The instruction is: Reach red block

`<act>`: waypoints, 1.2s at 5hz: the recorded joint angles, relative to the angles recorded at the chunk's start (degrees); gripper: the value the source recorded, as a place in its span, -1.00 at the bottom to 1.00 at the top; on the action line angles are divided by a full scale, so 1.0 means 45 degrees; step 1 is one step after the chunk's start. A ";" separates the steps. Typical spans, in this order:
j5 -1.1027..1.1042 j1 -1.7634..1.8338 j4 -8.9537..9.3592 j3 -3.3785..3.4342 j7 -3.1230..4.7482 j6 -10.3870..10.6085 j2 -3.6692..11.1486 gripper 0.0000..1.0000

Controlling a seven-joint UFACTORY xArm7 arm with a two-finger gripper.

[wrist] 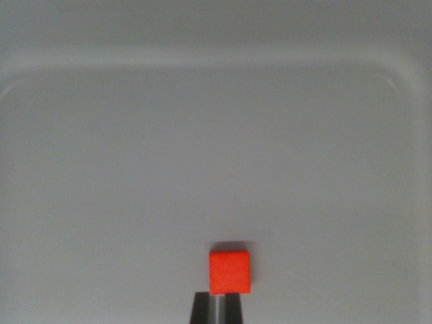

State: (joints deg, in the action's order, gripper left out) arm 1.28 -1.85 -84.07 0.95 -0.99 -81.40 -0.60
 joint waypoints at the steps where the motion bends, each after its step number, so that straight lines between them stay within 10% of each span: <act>1: -0.0003 -0.0009 0.0375 -0.0014 -0.0020 0.0456 0.0090 -1.00; 6: -0.0009 -0.0028 0.1204 -0.0044 -0.0066 0.1465 0.0288 -1.00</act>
State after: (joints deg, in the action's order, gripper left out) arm 1.24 -1.98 -78.65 0.75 -1.29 -74.81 0.70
